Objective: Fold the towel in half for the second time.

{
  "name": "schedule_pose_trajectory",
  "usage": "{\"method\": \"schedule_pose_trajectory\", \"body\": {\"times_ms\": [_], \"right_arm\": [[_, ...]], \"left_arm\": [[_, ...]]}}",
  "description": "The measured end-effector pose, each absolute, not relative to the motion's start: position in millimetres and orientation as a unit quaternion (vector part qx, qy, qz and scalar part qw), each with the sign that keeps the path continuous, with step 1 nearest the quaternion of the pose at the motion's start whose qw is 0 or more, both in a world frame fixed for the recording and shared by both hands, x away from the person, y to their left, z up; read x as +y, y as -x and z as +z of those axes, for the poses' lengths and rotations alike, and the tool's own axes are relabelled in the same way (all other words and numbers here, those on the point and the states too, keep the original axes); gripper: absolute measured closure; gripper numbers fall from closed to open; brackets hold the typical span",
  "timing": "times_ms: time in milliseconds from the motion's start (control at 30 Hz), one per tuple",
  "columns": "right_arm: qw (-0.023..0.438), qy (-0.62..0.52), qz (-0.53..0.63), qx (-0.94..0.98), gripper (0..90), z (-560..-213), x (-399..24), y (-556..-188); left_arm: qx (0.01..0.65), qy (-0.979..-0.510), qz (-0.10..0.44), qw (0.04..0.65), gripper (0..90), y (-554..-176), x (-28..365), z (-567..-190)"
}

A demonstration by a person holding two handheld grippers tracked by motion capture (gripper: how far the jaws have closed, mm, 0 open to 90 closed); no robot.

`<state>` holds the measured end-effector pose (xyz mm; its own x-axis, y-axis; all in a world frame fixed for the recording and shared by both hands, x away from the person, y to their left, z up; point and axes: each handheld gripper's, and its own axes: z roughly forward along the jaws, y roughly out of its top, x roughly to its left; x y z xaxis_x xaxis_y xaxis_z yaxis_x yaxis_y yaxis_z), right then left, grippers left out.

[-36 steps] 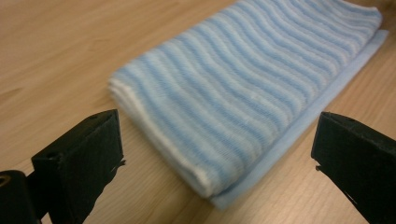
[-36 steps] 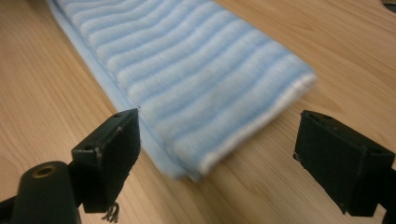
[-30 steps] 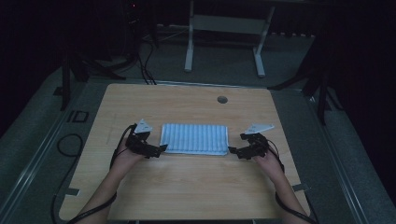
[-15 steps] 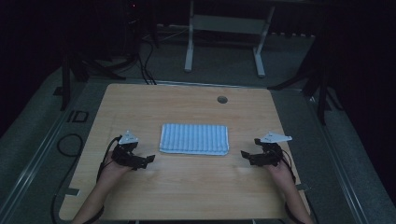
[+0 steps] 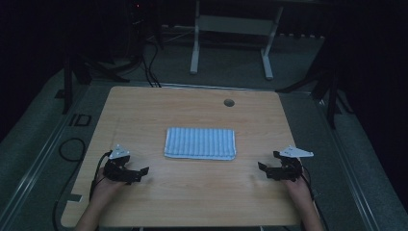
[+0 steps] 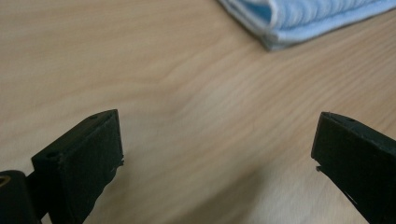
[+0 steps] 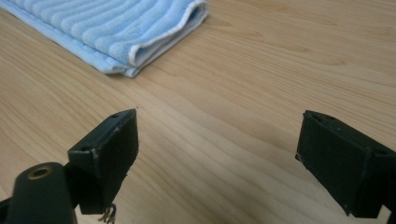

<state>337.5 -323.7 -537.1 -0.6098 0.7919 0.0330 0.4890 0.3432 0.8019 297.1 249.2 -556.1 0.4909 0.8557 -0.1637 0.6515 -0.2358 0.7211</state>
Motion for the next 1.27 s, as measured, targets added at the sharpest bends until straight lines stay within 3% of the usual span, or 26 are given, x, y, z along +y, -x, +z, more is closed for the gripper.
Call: {"method": "schedule_pose_trajectory", "body": {"times_ms": [500, 667, 1267], "right_arm": [[0.224, -0.457, 0.404, 0.76, 12.4, -538.8, -351.8, -312.9], [0.234, -0.493, 0.406, 0.733, 12.4, -538.8, -361.0, -315.0], [0.248, -0.518, 0.396, 0.717, 12.5, -540.3, -364.1, -318.3]], "left_arm": [[0.518, -0.738, 0.174, 0.396, 2.0, -276.2, 273.4, -552.6], [0.537, -0.707, 0.204, 0.412, 2.0, -272.7, 275.3, -551.1], [0.555, -0.683, 0.21, 0.426, 2.0, -271.2, 281.4, -551.3]]}}
